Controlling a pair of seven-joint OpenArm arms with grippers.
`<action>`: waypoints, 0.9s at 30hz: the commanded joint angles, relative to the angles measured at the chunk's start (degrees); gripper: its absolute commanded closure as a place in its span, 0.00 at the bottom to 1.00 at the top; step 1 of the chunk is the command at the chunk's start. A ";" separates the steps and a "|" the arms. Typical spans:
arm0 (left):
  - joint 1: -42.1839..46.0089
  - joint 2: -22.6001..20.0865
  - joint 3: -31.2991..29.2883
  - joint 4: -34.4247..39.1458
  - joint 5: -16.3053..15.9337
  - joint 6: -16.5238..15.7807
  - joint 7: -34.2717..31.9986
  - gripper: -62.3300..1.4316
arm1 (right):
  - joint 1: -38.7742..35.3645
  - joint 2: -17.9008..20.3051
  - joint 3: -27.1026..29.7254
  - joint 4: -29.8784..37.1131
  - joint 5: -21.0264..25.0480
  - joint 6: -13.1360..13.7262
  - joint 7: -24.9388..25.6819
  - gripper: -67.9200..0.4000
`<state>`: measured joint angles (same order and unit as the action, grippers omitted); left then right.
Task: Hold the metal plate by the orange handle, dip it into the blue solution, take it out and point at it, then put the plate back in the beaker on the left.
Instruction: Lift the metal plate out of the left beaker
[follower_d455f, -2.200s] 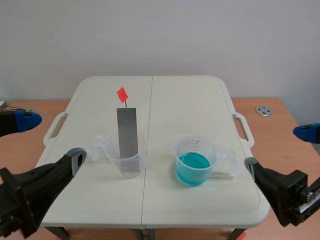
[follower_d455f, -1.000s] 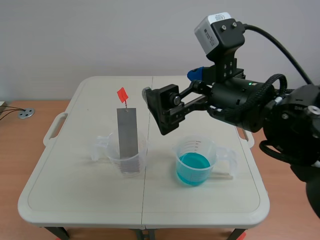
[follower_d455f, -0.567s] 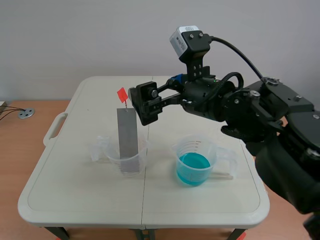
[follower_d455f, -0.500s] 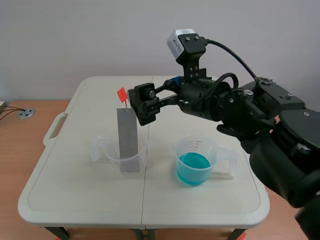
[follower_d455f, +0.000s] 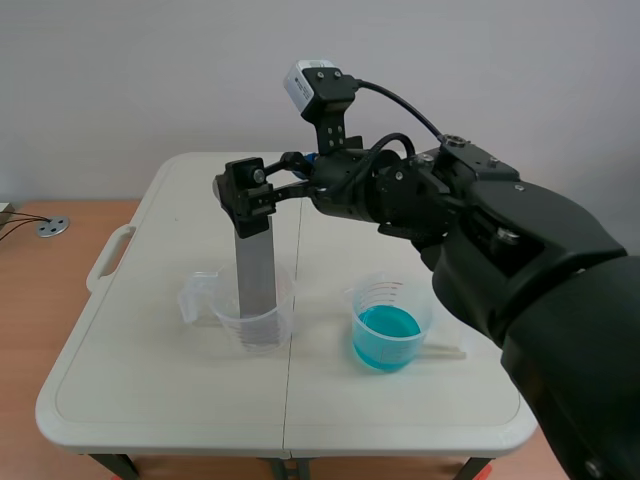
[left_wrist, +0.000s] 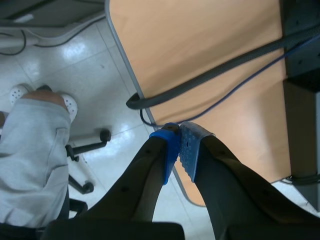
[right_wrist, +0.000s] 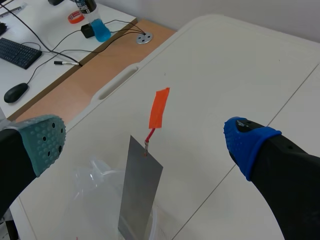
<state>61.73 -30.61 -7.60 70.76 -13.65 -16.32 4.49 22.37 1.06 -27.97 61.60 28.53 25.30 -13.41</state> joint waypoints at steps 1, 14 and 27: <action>-0.13 0.26 0.24 0.11 -0.17 -0.11 -0.35 0.93 | 2.36 -1.09 -0.44 -0.55 0.66 0.09 0.81 0.02; -4.48 0.26 4.17 -5.73 -0.17 -0.13 -0.37 0.93 | 9.29 -6.67 -0.66 -13.68 0.68 0.28 1.36 0.02; -5.60 0.28 4.50 -7.34 -0.20 -0.15 -0.39 0.93 | 13.99 -9.97 -0.66 -24.61 0.66 4.79 5.18 0.02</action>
<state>55.55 -30.48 -3.01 62.98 -13.72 -16.32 4.32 34.70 -7.14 -28.62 35.73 28.53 29.80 -9.28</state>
